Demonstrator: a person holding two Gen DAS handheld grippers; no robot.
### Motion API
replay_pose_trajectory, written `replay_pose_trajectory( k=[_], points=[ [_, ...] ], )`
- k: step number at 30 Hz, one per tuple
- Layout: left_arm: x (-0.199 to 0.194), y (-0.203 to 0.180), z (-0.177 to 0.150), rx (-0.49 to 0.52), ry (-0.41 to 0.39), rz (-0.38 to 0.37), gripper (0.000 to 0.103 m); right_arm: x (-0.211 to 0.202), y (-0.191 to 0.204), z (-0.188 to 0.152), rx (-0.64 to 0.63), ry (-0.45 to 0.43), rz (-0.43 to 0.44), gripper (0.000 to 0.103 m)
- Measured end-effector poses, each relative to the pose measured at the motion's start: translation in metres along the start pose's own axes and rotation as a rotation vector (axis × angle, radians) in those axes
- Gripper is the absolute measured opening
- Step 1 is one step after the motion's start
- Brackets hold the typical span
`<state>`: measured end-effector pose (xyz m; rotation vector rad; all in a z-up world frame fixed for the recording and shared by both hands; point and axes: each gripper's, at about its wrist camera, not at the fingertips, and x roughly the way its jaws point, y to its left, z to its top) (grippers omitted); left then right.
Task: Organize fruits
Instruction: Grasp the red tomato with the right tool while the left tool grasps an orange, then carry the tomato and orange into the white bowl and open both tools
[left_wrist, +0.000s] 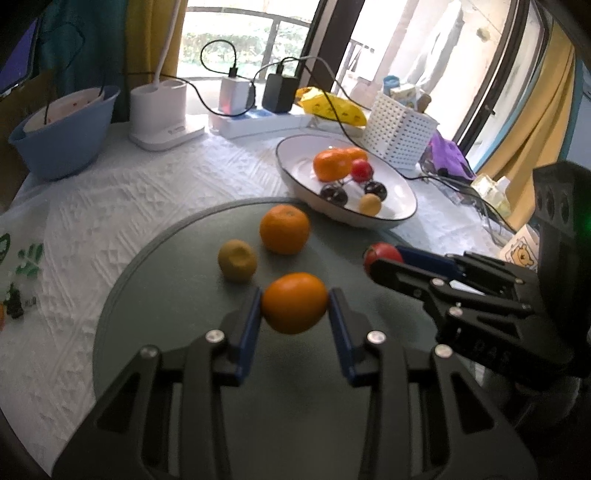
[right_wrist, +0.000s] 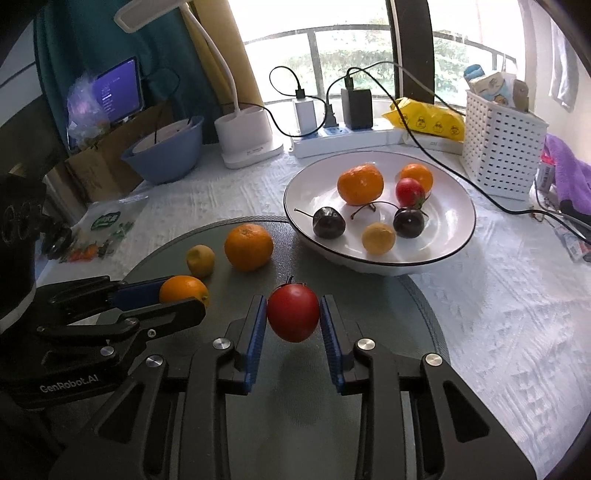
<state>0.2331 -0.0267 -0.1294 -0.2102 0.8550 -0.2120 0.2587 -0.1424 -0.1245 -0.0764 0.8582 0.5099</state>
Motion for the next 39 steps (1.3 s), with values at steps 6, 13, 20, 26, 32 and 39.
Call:
replay_pose_trajectory(
  k=[6,13,20,26,32,39],
  points=[
    [-0.010,-0.008,0.001,0.016,-0.019,0.010,0.038,-0.015,-0.001,-0.003,0.005,-0.031,-0.007,0.032],
    [-0.025,-0.025,0.002,0.052,-0.057,0.023,0.038,-0.038,-0.009,-0.004,0.008,-0.076,-0.021,0.032],
    [-0.035,-0.039,0.009,0.085,-0.091,0.023,0.038,-0.059,-0.019,-0.007,0.017,-0.117,-0.042,0.032],
    [-0.040,-0.048,0.017,0.108,-0.112,0.020,0.038,-0.072,-0.029,-0.004,0.030,-0.148,-0.061,0.032],
    [-0.041,-0.054,0.026,0.123,-0.126,0.017,0.038,-0.078,-0.040,0.000,0.038,-0.169,-0.081,0.032],
    [-0.036,-0.055,0.039,0.132,-0.138,0.006,0.038,-0.073,-0.050,0.012,0.039,-0.174,-0.093,0.032]
  ],
)
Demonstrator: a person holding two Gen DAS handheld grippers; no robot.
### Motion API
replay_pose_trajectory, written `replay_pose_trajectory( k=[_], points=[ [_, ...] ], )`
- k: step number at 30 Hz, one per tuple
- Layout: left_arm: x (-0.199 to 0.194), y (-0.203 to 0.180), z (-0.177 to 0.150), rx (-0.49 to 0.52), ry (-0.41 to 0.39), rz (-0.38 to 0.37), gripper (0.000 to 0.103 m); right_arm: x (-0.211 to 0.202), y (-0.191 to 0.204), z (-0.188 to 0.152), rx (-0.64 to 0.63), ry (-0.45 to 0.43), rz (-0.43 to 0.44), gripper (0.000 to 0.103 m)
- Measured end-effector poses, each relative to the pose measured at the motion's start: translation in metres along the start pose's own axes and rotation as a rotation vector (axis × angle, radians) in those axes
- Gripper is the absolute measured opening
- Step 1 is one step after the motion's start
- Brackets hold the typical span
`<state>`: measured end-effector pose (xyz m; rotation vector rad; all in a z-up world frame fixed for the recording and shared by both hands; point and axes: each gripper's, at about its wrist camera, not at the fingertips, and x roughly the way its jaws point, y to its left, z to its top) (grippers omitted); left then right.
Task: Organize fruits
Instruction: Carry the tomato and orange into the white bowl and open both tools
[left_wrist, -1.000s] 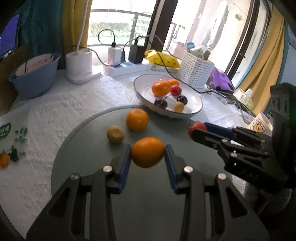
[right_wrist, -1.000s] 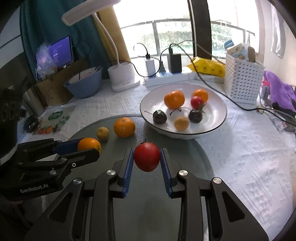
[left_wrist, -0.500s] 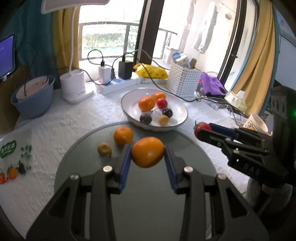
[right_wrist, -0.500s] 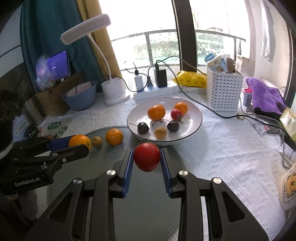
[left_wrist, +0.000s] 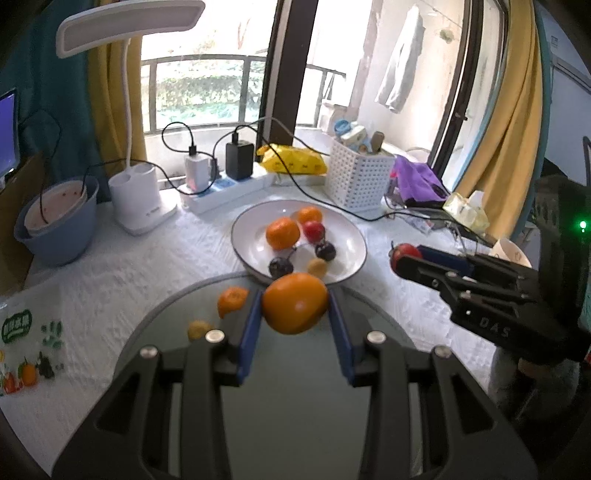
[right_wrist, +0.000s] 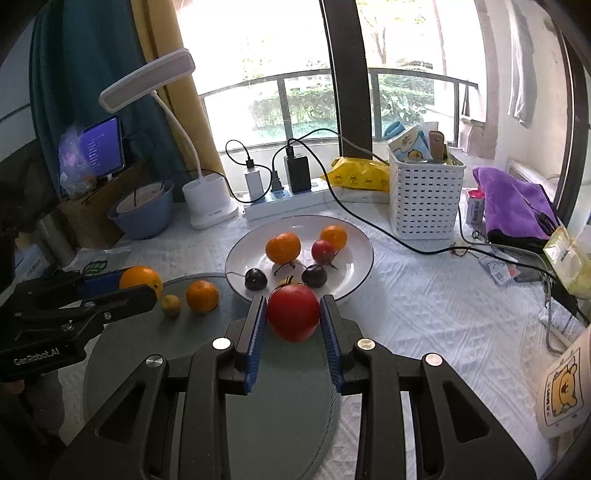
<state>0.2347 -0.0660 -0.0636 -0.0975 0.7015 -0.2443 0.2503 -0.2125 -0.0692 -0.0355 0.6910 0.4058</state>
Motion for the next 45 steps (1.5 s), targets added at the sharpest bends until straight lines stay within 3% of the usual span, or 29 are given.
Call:
replay_pose_trajectory(
  k=[18,34,45],
  points=[
    [0.021,0.009,0.022,0.012,-0.021,-0.028,0.038,0.029,-0.005,0.034,-0.037,-0.006,-0.014,0.032],
    [0.039,0.012,0.026,0.016,-0.003,-0.042,0.038,0.040,-0.015,0.039,-0.039,0.003,-0.056,0.032],
    [0.072,0.019,0.033,0.002,0.037,-0.030,0.038,0.067,-0.023,0.032,-0.025,0.052,-0.074,0.032]
  ],
)
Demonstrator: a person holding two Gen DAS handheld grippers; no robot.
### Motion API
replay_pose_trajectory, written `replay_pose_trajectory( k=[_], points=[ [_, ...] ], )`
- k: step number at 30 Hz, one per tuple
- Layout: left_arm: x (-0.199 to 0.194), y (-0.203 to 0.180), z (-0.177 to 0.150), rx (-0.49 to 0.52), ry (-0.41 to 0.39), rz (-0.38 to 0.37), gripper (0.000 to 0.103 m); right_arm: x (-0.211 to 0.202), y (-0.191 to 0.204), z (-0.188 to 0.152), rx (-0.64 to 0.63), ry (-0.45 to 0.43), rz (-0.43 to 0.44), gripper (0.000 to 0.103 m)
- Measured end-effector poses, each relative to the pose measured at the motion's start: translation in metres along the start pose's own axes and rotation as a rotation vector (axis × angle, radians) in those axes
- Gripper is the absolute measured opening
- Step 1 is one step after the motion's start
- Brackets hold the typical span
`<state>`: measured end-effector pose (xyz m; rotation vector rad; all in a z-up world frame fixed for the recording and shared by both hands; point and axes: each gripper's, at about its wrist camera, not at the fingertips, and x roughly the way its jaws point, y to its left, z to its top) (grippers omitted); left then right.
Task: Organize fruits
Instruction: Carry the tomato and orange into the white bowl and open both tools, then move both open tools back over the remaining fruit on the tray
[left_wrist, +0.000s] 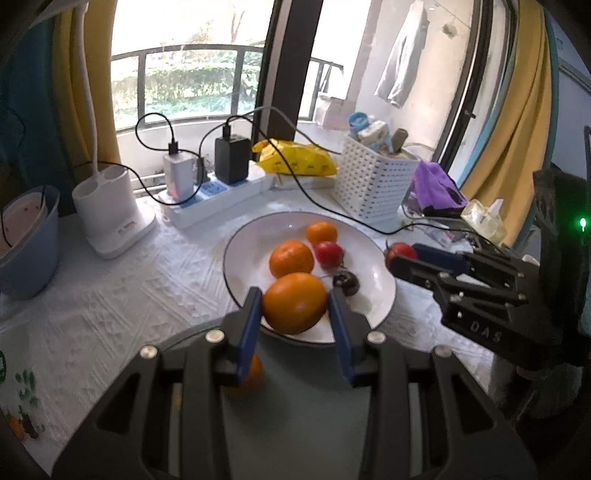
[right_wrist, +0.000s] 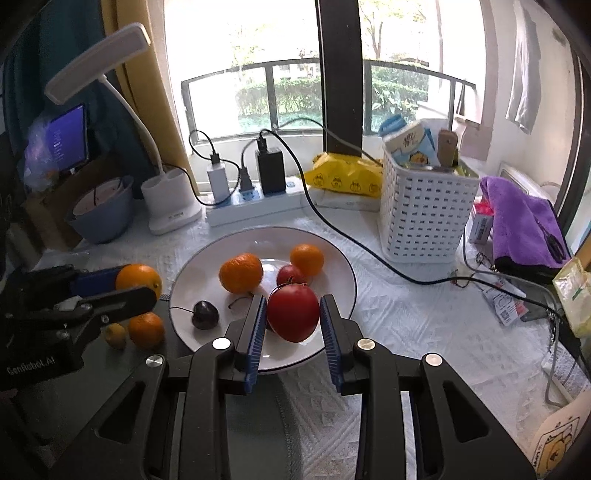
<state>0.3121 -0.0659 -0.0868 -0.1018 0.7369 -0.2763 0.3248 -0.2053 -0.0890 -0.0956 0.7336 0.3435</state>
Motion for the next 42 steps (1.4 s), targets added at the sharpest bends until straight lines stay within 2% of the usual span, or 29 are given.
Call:
replay_pose_trajectory(
  k=[8,16,18,19,42],
  points=[
    [0.020,0.012,0.007,-0.030,0.029,0.002,0.038,0.022,-0.007,-0.003,0.021,0.038,-0.008,0.032],
    [0.033,0.018,0.007,-0.054,0.067,-0.006,0.038,0.028,-0.011,-0.001,0.036,0.041,-0.009,0.032],
    [0.032,0.019,0.008,-0.054,0.063,-0.002,0.042,0.027,-0.011,0.000,0.040,0.037,-0.018,0.032],
    [0.030,0.019,0.008,-0.058,0.056,-0.006,0.046,0.026,-0.011,0.001,0.041,0.036,-0.018,0.032],
    [-0.052,0.024,-0.008,-0.061,-0.067,0.015,0.046,-0.026,0.031,0.000,-0.003,-0.033,-0.012,0.032]
  ],
)
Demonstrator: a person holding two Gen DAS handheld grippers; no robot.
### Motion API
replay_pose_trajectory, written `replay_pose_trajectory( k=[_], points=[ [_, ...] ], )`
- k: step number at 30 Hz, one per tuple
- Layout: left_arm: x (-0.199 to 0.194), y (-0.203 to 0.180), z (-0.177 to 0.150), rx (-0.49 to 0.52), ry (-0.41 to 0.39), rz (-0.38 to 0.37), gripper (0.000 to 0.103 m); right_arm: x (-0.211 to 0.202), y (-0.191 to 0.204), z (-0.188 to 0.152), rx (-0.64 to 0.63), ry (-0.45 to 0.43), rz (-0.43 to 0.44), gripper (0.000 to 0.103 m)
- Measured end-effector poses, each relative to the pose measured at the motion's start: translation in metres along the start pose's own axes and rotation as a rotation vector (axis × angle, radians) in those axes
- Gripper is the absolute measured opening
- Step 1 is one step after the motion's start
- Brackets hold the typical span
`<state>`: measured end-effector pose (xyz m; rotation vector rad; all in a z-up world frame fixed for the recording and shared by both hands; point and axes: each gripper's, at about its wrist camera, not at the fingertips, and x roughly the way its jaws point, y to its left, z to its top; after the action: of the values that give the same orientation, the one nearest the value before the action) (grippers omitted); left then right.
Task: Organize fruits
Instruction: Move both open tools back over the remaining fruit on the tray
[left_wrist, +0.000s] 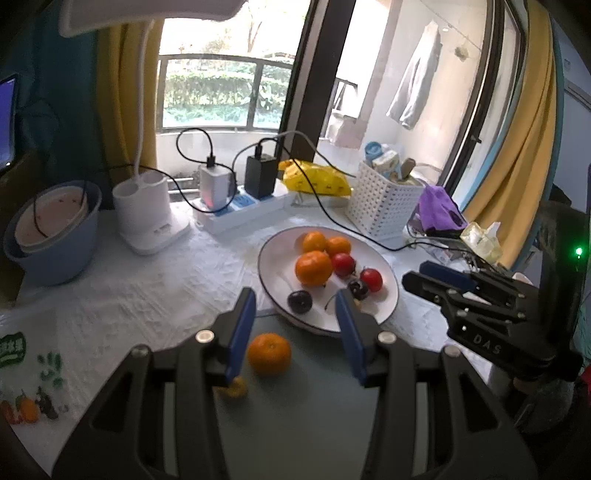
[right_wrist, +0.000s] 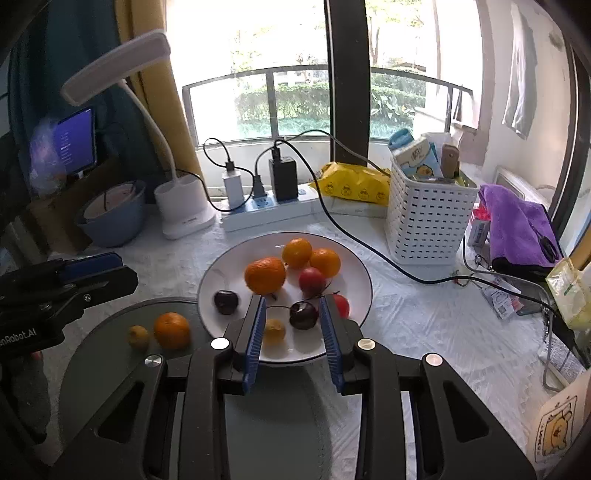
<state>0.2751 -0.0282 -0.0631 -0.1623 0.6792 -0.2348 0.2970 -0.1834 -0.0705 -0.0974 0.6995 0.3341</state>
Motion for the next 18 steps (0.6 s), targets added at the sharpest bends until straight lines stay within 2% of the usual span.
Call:
replay_pose_trajectory(
  k=[18],
  points=[
    [-0.050,0.017,-0.022,-0.004,-0.051,0.027,0.047,-0.024,0.040,-0.009,-0.042,-0.020,0.012,0.032]
  ],
)
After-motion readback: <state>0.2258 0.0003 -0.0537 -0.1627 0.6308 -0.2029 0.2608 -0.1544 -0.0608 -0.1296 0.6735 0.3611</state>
